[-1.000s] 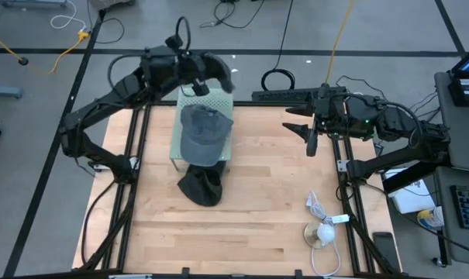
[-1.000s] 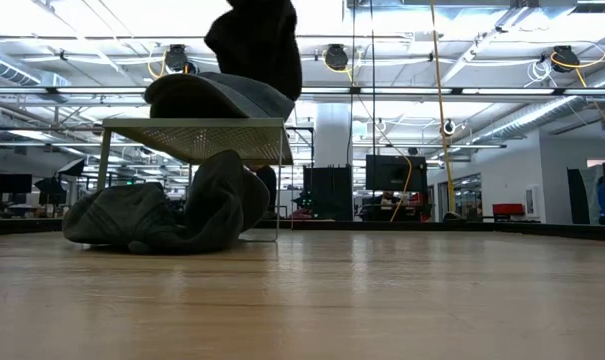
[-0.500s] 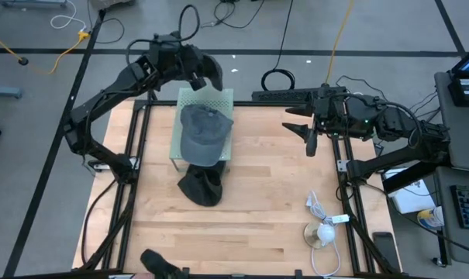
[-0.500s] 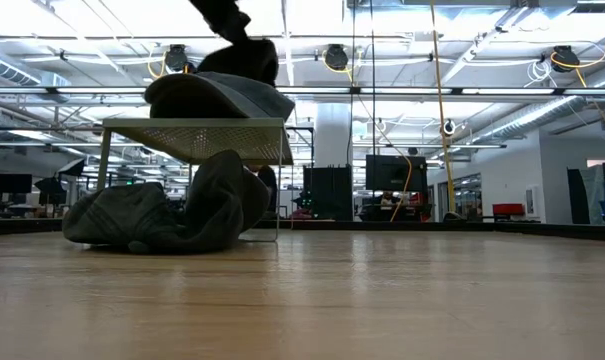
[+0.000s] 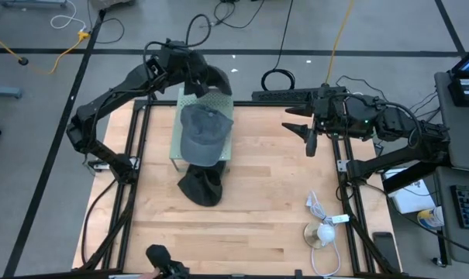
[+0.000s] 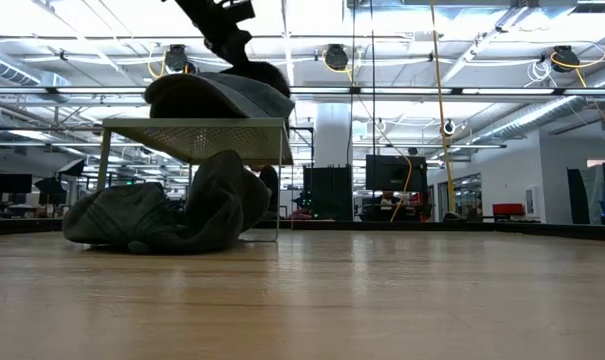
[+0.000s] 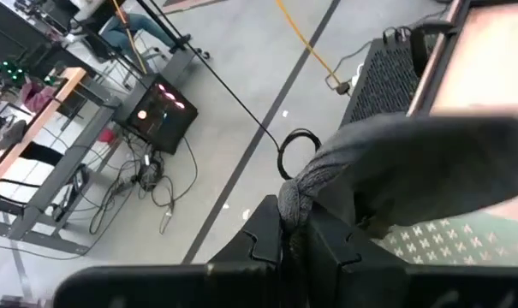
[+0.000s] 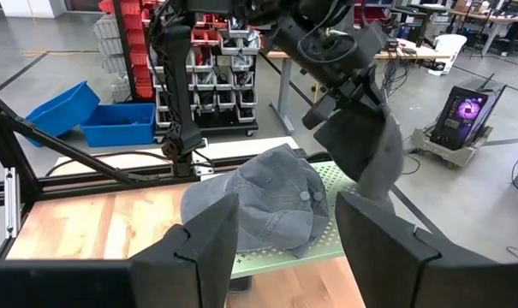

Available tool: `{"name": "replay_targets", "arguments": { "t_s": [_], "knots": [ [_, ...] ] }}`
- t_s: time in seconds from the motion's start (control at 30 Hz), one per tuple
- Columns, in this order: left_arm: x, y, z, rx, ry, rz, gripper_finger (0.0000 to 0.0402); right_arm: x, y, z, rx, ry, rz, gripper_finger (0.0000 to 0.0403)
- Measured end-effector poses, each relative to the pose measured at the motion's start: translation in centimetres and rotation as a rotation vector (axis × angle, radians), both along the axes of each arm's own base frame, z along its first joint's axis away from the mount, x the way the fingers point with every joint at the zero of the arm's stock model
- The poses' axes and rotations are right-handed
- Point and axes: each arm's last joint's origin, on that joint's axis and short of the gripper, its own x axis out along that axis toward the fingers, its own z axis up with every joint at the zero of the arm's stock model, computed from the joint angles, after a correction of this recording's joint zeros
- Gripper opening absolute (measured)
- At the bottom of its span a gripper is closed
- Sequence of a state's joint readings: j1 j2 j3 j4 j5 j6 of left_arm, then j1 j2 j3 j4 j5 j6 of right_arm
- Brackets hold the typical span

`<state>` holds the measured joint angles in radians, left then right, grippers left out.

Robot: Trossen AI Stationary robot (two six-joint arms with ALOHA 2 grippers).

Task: Pick & Place hat
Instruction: Put the bottom black cap on the shelf

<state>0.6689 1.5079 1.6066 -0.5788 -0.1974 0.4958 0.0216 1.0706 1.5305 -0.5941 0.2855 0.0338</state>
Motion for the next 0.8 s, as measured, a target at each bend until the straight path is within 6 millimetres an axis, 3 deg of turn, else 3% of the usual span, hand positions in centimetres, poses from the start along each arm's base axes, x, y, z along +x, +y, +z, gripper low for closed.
{"name": "replay_targets", "arguments": {
  "t_s": [0.27, 0.8],
  "knots": [
    [0.3, -1.4, -1.7, -0.045, 0.024, -0.036, 0.0019, 0.0, 0.0, 0.0, -0.004, 0.001, 0.000, 0.0186],
    [0.1, -3.2, -2.4, -0.144, 0.087, -0.014, 0.0019, 0.0, 0.0, 0.1, -0.003, -0.015, 0.000, 0.0185]
  ]
}}
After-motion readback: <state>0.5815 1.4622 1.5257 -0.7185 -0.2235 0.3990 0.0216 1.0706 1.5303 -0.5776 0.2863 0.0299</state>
